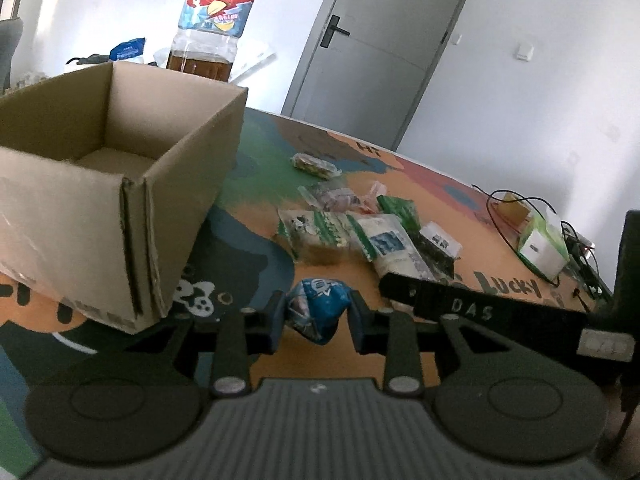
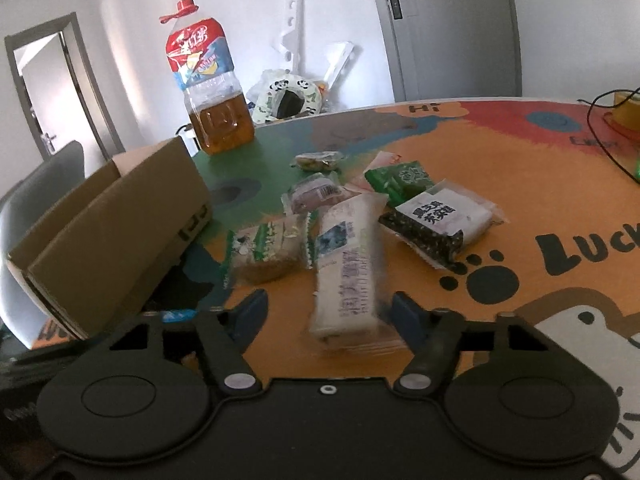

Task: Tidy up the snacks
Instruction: 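Grasp the blue packet with the left tool while the right tool grasps the white cake packet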

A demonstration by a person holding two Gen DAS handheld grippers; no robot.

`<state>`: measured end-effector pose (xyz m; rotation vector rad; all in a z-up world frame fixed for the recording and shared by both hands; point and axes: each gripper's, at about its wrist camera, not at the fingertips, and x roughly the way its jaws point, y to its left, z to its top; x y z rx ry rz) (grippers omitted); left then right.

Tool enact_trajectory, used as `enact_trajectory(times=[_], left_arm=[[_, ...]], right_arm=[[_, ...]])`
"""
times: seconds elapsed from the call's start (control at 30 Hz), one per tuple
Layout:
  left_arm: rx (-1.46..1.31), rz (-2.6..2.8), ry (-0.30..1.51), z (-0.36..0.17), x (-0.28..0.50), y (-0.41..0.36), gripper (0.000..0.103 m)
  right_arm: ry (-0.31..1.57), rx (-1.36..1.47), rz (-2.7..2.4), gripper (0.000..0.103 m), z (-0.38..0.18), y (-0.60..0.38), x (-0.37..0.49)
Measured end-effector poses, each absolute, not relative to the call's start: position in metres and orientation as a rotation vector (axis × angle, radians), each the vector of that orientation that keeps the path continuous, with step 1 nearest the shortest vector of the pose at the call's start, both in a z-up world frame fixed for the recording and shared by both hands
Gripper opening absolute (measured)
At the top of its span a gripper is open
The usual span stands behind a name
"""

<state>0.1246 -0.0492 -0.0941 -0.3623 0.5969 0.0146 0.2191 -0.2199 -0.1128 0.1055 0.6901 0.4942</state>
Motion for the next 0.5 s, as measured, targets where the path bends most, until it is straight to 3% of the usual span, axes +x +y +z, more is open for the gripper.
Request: enact_trajectory(times=[0.07,0.27,0.4,0.47,0.5], left_arm=[[-0.36,0.017,0.597,-0.094,0.125,-0.05,0.032],[-0.356,0.022,0.598,-0.094,0.125,-0.05,0.032],[-0.366,0.024,0.596,-0.096,0.125,-0.047,0.032],[-0.373,0.026,0.598,-0.097,0.125,-0.045,0.032],[-0.375,0.027,0.598,-0.097,0.125,-0.044,0.032]], right_arm=[[0.703,0.107,0.488,0.047,-0.116,-0.221,0.222],[0.723,0.114,0.497,0.04,-0.116,-0.231,0.219],[0.734,0.107,0.51,0.042,-0.109,-0.238,0.21],[0.722,0.093,0.508,0.048,-0.107,-0.238,0.207],[0.714,0.089,0.508,0.056,-0.105,-0.237,0.206]])
